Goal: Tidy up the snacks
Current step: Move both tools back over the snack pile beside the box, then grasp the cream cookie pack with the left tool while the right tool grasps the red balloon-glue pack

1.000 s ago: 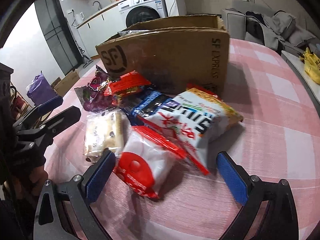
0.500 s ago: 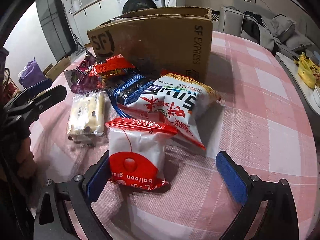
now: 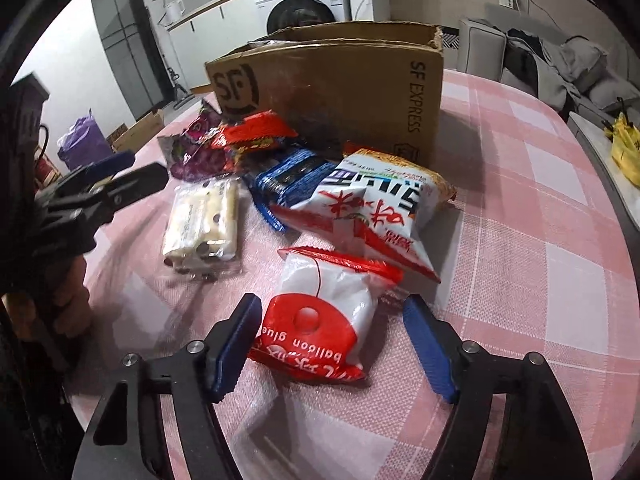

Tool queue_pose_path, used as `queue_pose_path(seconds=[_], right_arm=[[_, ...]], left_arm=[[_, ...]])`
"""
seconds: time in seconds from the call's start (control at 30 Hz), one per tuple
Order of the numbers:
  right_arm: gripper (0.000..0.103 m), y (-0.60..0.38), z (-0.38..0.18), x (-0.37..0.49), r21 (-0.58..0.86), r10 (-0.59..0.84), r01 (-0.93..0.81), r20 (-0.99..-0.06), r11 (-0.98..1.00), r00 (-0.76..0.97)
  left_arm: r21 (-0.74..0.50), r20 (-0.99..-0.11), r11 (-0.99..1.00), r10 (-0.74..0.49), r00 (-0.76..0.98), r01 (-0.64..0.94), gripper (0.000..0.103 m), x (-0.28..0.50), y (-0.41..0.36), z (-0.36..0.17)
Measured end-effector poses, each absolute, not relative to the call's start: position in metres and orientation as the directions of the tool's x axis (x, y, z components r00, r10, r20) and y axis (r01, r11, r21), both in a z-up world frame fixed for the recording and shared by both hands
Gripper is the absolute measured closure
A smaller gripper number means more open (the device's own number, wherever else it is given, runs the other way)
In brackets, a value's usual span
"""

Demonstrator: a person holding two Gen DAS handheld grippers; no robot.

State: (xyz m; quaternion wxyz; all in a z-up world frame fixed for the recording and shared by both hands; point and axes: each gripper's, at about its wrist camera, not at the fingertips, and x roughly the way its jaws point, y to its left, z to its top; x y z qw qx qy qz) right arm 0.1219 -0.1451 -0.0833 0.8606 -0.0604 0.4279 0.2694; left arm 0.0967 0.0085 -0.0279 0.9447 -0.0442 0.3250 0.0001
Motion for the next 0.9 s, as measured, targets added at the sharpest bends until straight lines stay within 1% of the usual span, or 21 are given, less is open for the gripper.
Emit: queue_pose_path(seconds=[0.07,0.17,0.33,0.37,0.43,0.63,0.73,0.9], right_arm=[[0.028,-0.148,-0.084,0.120,0.131,0.423,-0.524,-0.762,0.841,0.489],[0.035,-0.155,-0.084,0.118,0.146,0.436,-0.521,-0.752,0.841,0.494],[0.051,-0.159,-0.081,0.116,0.175,0.469,-0.531,-0.735,0.829,0.490],[0.052,-0.159,-0.080,0.115,0.186,0.485,-0.541,-0.727,0.820,0.485],[0.059,-0.160,-0.079,0.113,0.211,0.521,-0.563,-0.711,0.799,0.472],[0.060,-0.159,-0.075,0.109,0.184,0.519,-0.580,-0.701,0.794,0.489],[0.060,-0.161,-0.073,0.108,0.190,0.525,-0.580,-0.697,0.792,0.488],[0.060,-0.165,-0.073,0.109,0.196,0.523,-0.573,-0.700,0.796,0.486]], left_arm=[[-0.083,-0.614,0.996,-0.028,0.789,-0.030,0.001,0.097,0.008,-0.028],[-0.083,-0.614,0.996,-0.029,0.789,-0.029,0.001,0.097,0.008,-0.028],[-0.083,-0.617,0.996,-0.030,0.786,-0.027,0.001,0.099,0.008,-0.034],[-0.083,-0.617,0.996,-0.031,0.787,-0.026,0.001,0.099,0.008,-0.034],[-0.081,-0.618,0.996,-0.032,0.786,-0.023,0.001,0.101,0.008,-0.035],[-0.057,-0.658,0.998,-0.030,0.752,-0.011,0.001,0.103,-0.003,-0.044],[-0.041,-0.691,0.999,-0.029,0.722,0.001,0.001,0.105,-0.015,-0.050],[-0.009,-0.719,1.000,-0.022,0.695,0.023,0.001,0.112,-0.036,-0.057]])
